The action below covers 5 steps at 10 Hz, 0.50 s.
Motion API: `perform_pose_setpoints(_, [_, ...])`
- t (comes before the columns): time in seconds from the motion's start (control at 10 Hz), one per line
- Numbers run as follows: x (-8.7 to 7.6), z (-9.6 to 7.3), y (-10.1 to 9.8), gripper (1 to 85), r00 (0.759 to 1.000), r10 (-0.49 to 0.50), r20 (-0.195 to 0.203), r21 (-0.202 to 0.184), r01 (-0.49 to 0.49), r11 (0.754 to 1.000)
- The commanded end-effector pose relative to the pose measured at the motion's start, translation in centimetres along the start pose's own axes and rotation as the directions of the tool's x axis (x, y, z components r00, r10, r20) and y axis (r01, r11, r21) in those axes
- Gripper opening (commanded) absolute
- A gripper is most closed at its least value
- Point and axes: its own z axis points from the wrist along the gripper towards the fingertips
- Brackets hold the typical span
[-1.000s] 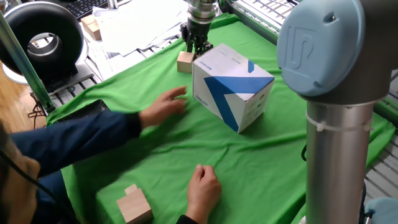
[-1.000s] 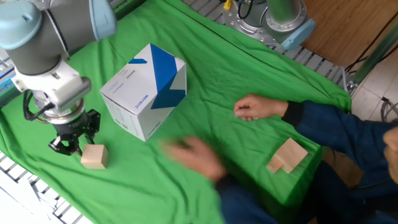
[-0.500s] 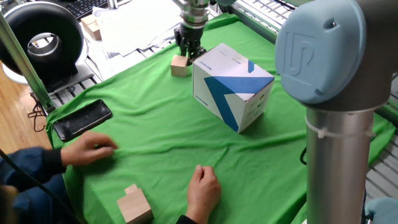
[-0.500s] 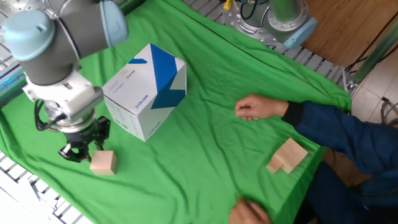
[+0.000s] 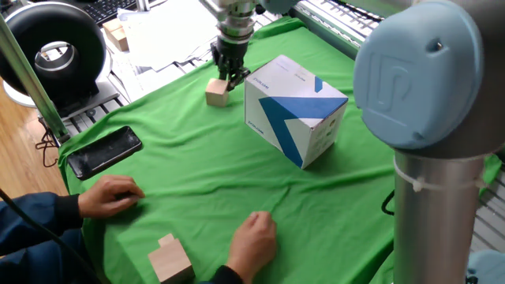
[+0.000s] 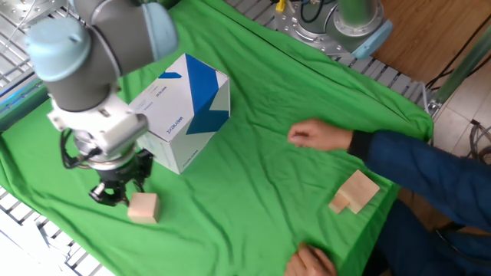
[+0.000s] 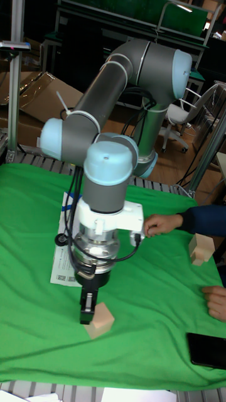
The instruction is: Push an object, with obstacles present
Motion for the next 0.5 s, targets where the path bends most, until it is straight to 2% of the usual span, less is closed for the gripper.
perform_pose_setpoints(0.0, [-3.3,0.1,0.8,36.7,0.999,0.042,0.032,0.015,-0.042,0.999])
perform_pose_setpoints(0.4, [-6.4,-0.3,1.5,36.3,0.994,0.102,0.038,0.023,-0.103,0.994])
